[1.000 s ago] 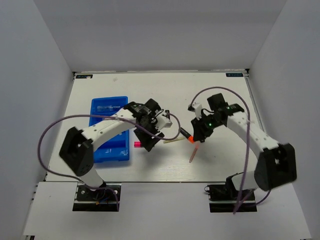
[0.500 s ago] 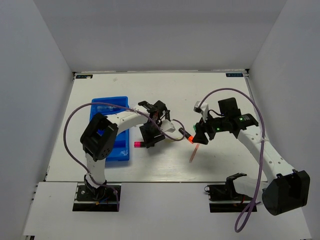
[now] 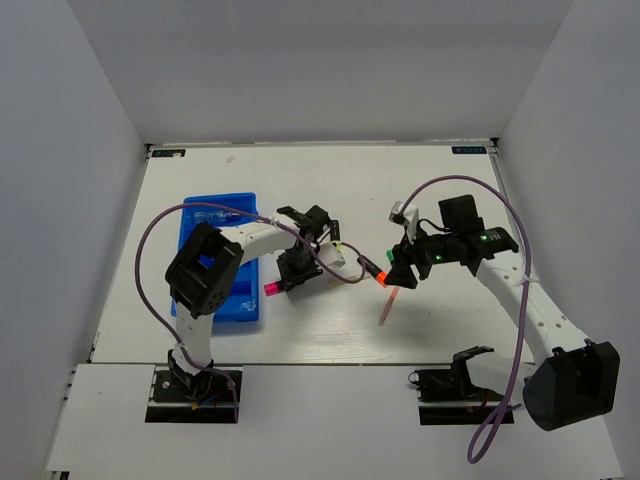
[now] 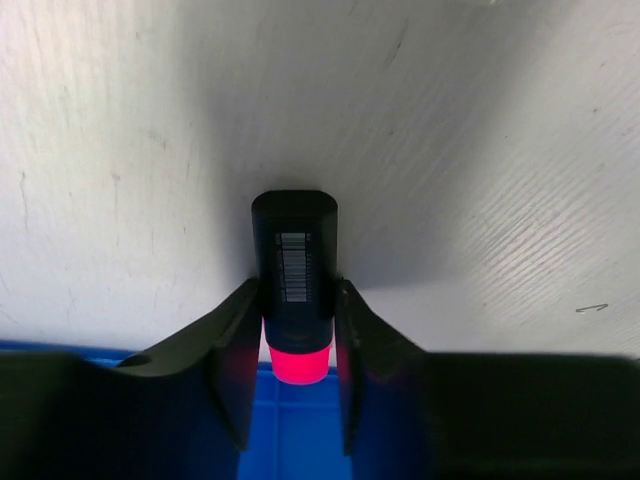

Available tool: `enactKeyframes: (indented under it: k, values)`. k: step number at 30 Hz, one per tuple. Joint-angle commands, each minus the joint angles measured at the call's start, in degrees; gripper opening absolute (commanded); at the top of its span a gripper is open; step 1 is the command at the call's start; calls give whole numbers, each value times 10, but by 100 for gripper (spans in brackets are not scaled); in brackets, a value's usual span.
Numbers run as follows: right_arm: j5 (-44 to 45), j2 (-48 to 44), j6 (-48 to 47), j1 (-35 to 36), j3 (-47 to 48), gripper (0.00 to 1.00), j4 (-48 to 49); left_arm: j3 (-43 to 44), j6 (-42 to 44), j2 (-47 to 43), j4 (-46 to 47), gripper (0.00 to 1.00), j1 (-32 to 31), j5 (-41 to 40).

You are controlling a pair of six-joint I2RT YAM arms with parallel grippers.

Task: Sort the stationery into containers
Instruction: Pick up the pen from the center of the board, then place the pen in the storage box.

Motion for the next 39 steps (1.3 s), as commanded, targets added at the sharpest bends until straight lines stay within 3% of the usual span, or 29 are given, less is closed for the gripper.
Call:
enactKeyframes:
  k: [1, 3, 7, 8, 9, 11, 12, 14, 17, 21, 26, 32, 39]
  values:
    - [-21, -16, -9, -4, 4, 65, 1, -41, -3, 4, 22, 36, -2, -1]
    - [-20, -21, -8, -9, 1, 65, 1, -48, -11, 13, 39, 20, -4, -13]
    - [-18, -24, -2, -13, 0, 67, 5, -33, -33, 11, 44, 10, -10, -35]
    - [-7, -25, 1, -13, 0, 71, 8, -22, -36, 5, 45, 8, -11, -34]
    - [0, -24, 5, -14, -1, 85, 10, -15, -39, -2, 47, 4, -20, -29]
    - [13, -23, 1, -12, -1, 88, 8, 21, -43, -33, 40, 2, -30, -27]
    - [15, -22, 1, -13, -2, 86, 8, 31, -41, -49, 41, 0, -47, -29]
    - [11, -21, -18, -13, 0, 61, 1, 63, -35, -74, 39, 0, -57, -36]
    - [6, -21, -27, -14, 1, 0, -8, 94, -25, -124, 20, 0, -72, -72]
    - [5, -18, -27, -15, 0, 0, -8, 110, -10, -164, -24, 0, -56, -118]
    - [-4, -14, -26, -13, 0, 0, -10, -19, 79, -262, 21, 0, 4, -156]
    - [-10, -9, -27, -15, 0, 0, -11, -74, 131, -335, 14, 0, 139, -39]
    - [-13, -6, -25, -18, 4, 2, -15, -183, 182, -396, 63, 0, 223, 54]
